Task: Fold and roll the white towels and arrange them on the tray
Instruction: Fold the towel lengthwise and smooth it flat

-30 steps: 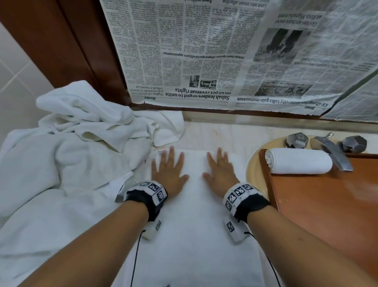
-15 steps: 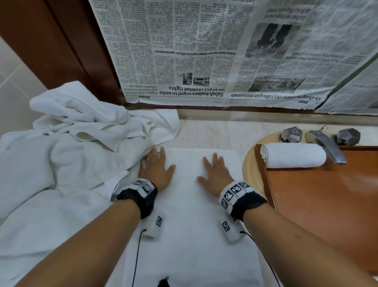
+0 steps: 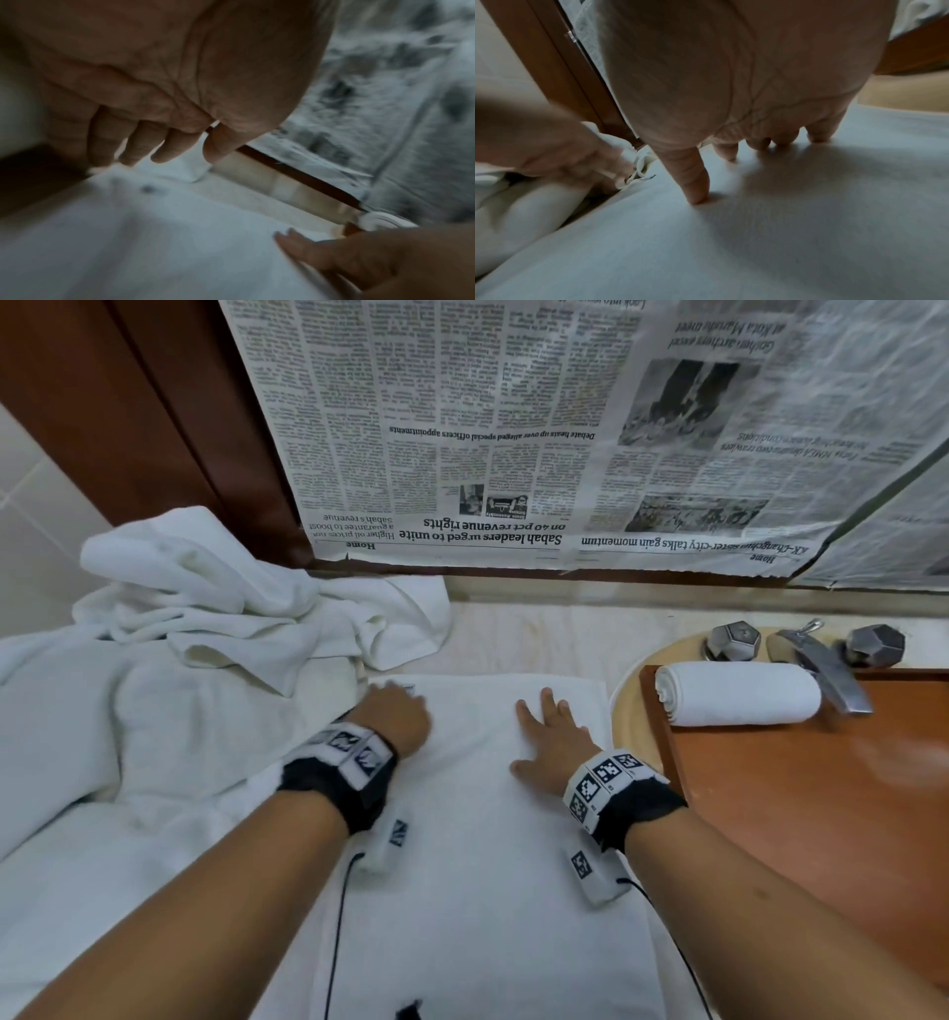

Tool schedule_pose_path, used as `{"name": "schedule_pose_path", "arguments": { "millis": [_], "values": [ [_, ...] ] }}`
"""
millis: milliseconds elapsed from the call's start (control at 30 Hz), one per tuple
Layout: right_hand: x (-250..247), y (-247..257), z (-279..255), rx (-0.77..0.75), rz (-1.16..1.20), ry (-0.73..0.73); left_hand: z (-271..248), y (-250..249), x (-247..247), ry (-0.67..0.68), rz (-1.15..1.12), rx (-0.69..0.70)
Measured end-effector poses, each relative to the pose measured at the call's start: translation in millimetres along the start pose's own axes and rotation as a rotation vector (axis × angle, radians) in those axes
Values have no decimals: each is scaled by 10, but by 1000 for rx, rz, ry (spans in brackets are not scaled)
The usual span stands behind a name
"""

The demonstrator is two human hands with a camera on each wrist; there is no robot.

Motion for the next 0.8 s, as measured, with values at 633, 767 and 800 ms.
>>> {"name": "schedule_pose_path", "arguments": {
  "millis": [633, 767, 800],
  "values": [
    [0, -23, 32, -15, 8, -1, 186, 240, -459, 66, 230, -46],
    [-34, 37, 27, 11, 4, -9, -198, -275, -79, -28, 215, 79],
    [-35, 64, 20, 11, -4, -21, -256, -384, 57, 2, 219, 137]
  ]
}}
Point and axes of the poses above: each hand's wrist, its own z-axis towards the middle knuckle, its own x-axis out of the palm, y = z × x, the point moved 2 cm from there along z, towards the middle knuckle, and after that the axes turned 13 degrees about y, right-handed, at the moved point
